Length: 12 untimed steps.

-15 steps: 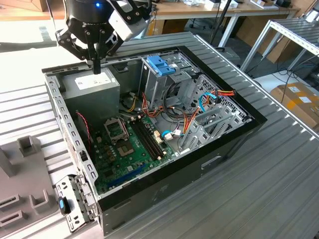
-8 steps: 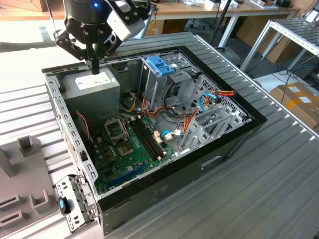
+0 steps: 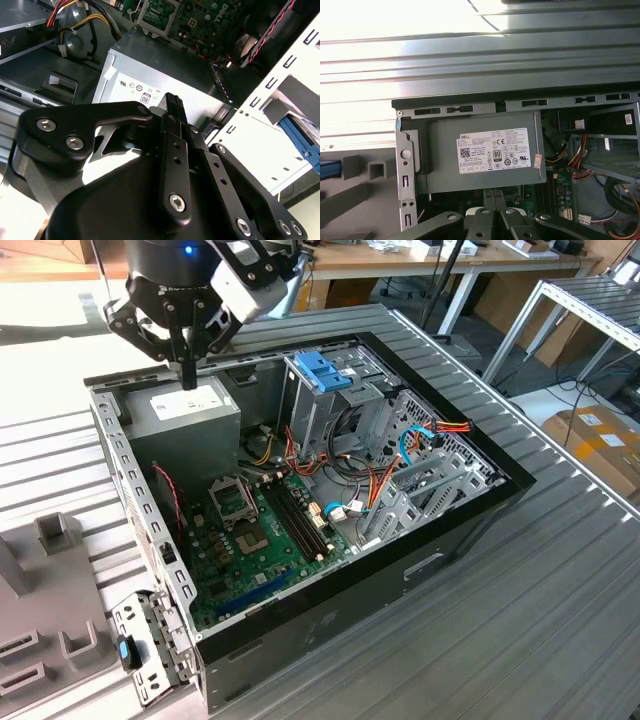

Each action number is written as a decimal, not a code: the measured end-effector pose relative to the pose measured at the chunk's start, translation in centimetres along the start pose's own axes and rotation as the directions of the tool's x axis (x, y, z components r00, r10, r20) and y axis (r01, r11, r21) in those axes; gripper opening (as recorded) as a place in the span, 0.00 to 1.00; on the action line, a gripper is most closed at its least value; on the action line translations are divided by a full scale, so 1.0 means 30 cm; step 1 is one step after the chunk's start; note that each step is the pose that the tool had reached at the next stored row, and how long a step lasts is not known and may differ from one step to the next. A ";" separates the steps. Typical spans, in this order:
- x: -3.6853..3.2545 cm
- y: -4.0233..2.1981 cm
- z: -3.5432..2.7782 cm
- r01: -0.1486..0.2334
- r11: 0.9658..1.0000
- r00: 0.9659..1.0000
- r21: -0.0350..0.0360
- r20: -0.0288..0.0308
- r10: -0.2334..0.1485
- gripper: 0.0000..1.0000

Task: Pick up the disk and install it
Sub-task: 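Reach for the disk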

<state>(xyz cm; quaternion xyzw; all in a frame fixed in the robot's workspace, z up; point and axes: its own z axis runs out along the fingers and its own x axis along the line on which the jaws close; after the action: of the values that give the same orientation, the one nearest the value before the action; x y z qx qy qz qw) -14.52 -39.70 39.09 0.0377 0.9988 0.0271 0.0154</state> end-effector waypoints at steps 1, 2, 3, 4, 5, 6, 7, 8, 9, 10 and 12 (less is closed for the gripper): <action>0.001 0.000 0.000 0.000 1.000 1.000 0.000 0.000 0.000 0.11; 0.002 0.000 0.000 0.000 1.000 1.000 0.000 0.000 0.000 0.11; 0.003 0.000 0.000 0.000 1.000 1.000 0.000 0.000 0.000 0.11; 0.006 0.000 0.000 0.000 1.000 1.000 0.000 0.000 0.000 0.11; 0.007 0.000 0.000 0.000 1.000 1.000 0.000 0.000 0.000 0.11; 0.008 -0.001 0.000 0.000 1.000 1.000 0.000 0.000 0.000 0.11; 0.009 -0.001 0.000 0.000 1.000 1.000 0.000 0.000 0.000 0.11; 0.010 -0.001 0.000 0.000 1.000 1.000 0.000 0.000 0.000 0.11; 0.011 -0.001 0.000 0.000 1.000 1.000 0.000 0.000 0.000 0.11; 0.012 -0.001 0.000 0.000 1.000 1.000 0.000 0.000 0.000 0.11; 0.014 -0.001 0.000 0.000 1.000 1.000 0.000 0.000 0.000 0.11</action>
<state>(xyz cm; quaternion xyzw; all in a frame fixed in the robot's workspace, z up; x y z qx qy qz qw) -14.94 -39.69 39.08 0.0377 0.9988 0.0271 0.0154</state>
